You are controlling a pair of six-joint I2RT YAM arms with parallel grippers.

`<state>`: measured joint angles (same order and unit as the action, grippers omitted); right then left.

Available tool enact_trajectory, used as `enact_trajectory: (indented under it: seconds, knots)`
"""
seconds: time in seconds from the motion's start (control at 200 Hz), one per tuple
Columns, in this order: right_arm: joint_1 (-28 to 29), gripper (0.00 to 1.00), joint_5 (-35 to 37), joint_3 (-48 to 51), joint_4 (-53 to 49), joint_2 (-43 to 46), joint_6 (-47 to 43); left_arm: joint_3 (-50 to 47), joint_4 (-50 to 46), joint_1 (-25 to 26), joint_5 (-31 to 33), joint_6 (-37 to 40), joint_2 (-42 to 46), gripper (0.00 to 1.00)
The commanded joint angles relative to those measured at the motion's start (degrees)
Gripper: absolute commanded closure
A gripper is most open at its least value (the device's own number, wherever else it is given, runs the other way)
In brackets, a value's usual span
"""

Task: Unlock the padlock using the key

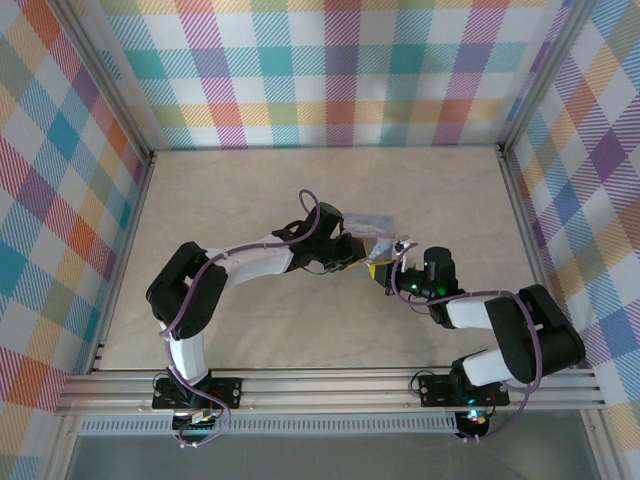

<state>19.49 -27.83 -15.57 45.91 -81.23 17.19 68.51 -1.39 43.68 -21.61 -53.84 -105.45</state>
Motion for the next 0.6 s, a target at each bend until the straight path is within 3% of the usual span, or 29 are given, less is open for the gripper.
enact_trajectory:
  seconds: [0.0,0.3,0.595]
  knots:
    - [0.20,0.99,-0.25,0.17,2.61,0.58,0.39,1.14,2.40,-0.49,-0.97,-0.03,2.30,0.94]
    - [0.20,0.99,0.69,0.90,1.38,2.81,0.02,0.99,2.52,-0.44,-1.03,-0.01,2.35,0.94]
    - [0.18,0.99,-2.24,-0.84,6.40,-2.69,2.25,1.01,2.72,-0.46,-1.16,-0.16,2.52,0.94]
